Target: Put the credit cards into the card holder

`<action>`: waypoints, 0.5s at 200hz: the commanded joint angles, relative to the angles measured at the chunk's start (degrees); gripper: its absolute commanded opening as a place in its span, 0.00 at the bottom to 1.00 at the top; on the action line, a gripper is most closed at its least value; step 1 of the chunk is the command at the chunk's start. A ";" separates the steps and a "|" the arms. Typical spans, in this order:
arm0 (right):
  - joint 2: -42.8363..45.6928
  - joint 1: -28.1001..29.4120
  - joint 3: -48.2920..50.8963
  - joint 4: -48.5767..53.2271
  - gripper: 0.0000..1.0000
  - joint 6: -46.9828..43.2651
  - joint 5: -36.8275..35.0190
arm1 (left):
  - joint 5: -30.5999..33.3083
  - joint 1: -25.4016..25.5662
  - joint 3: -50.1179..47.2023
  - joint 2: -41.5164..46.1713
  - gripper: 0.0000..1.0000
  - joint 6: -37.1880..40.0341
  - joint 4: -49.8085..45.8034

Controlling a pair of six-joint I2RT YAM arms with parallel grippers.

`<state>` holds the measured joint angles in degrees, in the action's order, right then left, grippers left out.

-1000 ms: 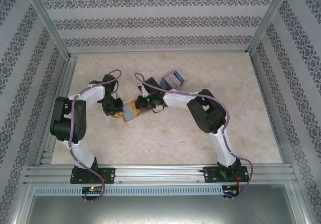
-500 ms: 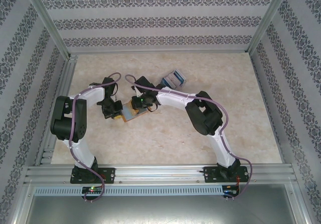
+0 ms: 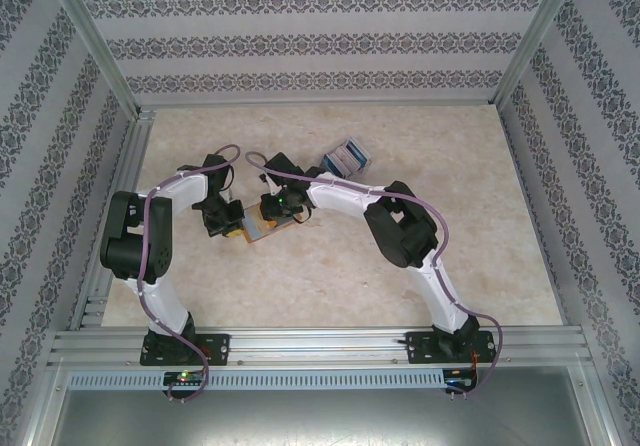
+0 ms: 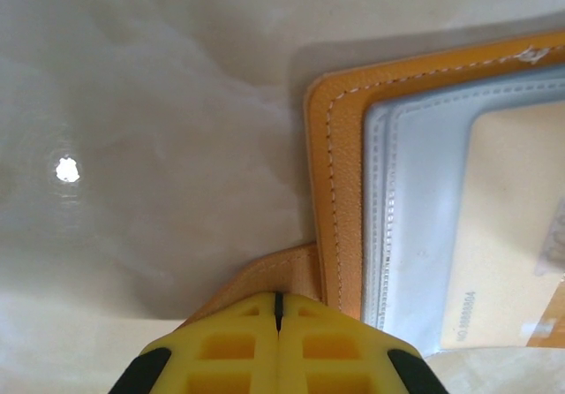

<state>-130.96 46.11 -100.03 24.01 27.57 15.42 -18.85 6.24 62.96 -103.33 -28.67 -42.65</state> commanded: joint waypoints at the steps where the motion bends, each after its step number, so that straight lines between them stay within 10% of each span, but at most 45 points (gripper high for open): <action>1: -2.30 1.68 0.08 6.35 0.22 -1.89 -0.90 | -1.08 0.00 -1.67 -0.91 0.05 0.81 2.13; 100: 4.64 -1.19 -0.54 8.21 0.38 -2.85 -1.40 | -0.75 -0.11 -1.93 -0.37 0.04 1.24 1.91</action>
<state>-129.80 46.35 -100.68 29.26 25.26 14.81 -19.35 6.26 62.83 -103.22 -28.67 -42.39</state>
